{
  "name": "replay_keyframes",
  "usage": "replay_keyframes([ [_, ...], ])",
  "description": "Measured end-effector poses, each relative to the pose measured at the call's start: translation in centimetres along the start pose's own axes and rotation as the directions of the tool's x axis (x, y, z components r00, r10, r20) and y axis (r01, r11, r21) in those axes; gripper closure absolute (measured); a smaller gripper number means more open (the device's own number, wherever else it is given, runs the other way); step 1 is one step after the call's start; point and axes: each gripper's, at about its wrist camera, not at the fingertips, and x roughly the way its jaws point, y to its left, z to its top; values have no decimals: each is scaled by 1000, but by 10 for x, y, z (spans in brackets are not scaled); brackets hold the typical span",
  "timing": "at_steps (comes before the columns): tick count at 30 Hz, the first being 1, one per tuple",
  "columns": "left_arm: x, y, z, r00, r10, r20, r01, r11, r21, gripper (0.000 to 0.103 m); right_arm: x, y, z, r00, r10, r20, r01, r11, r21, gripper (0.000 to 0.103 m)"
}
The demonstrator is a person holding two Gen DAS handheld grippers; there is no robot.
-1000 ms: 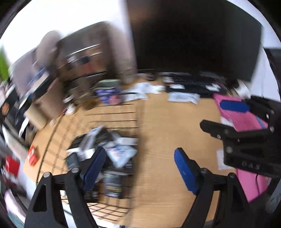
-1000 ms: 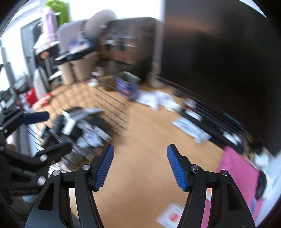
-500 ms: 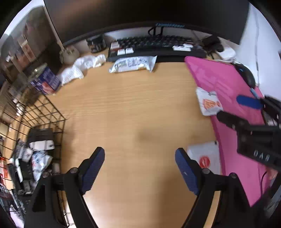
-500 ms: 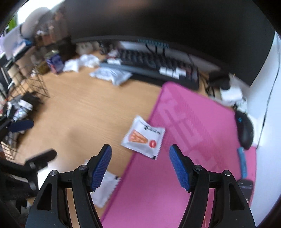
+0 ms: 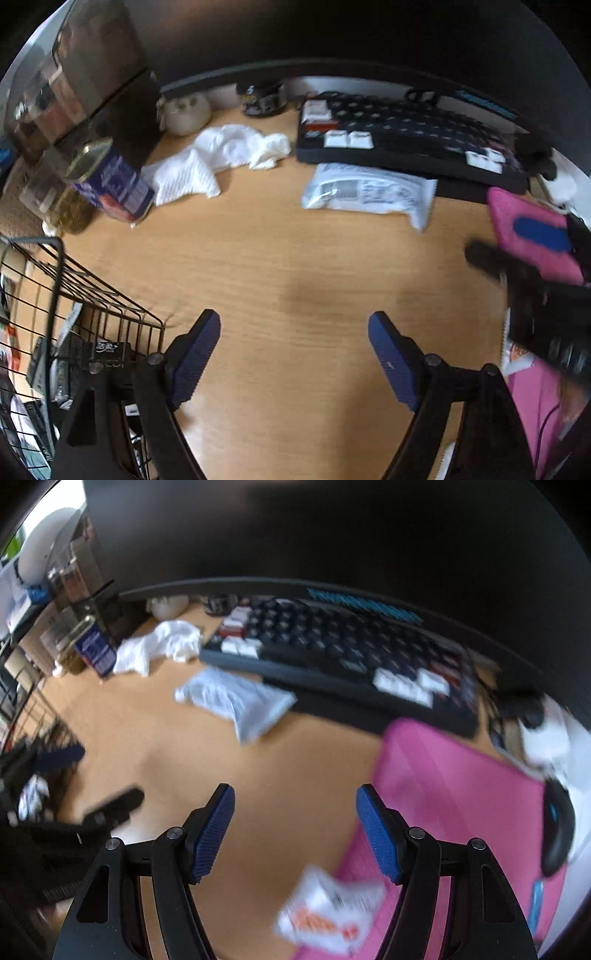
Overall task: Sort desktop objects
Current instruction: 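Move both tools back toward the white snack packets on the desk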
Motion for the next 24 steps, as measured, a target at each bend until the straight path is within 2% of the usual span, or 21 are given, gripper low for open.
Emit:
replay_keyframes([
  [3,11,8,-1,999,-22,-27,22,1000,-15,19,15,15,28,1000,20,11,-20,1000,-16,35],
  [7,23,10,-5,996,-61,-68,61,998,-3,19,43,40,57,1000,23,-17,-24,997,-74,37],
  [12,29,17,-8,995,-62,-78,63,998,0,19,71,59,72,999,2,-35,-6,995,-99,37],
  [14,28,22,-8,994,-77,-76,76,997,-17,19,78,61,72,998,25,-54,-30,995,-94,42],
  [16,28,25,-8,991,-104,-79,102,994,-30,19,77,62,71,996,66,-67,-72,994,-85,59],
  [19,25,26,-10,990,-116,-75,113,993,-36,19,68,65,62,996,49,-80,-57,993,-103,71],
  [24,22,22,-18,993,-83,-79,82,996,-24,19,47,56,27,993,64,-99,-72,994,-86,73],
])
